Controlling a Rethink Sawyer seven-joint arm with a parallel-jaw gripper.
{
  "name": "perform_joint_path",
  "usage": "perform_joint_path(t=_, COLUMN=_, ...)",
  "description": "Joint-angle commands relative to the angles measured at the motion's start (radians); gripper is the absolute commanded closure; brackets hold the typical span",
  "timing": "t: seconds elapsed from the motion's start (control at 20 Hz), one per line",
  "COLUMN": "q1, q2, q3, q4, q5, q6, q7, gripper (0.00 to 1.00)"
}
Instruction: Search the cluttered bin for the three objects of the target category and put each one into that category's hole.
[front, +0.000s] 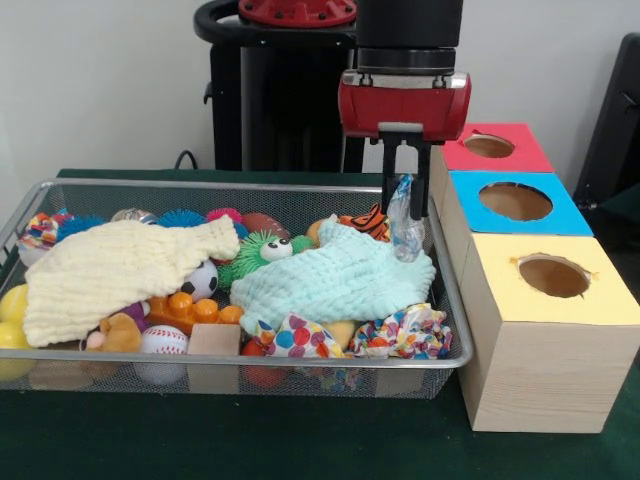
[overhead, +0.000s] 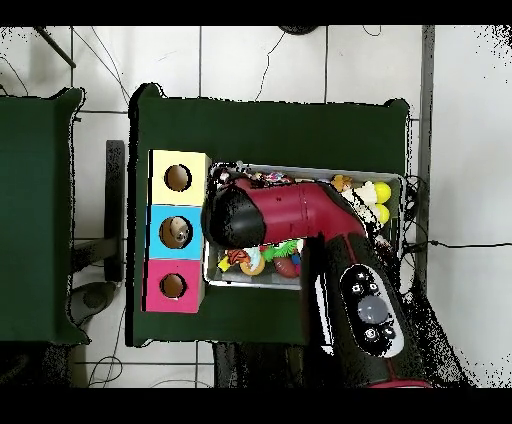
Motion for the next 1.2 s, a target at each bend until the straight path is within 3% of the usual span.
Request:
perform_joint_path(t=0.05, q1=-0.050, q2=0.010, q3=0.145, q4=0.113, q5=-0.020, q6=0.129, q7=-0.222, gripper=1.00)
perform_joint_path(t=0.6, q1=-0.055, q2=0.021, q3=0.195, q4=0.150, q5=-0.044, q6=0.114, q7=-0.190, gripper=1.00)
perform_joint_path(t=1.2, q1=-0.040, q2=0.015, q3=0.200, q4=0.144, q5=-0.052, q6=0.128, q7=-0.155, gripper=1.00)
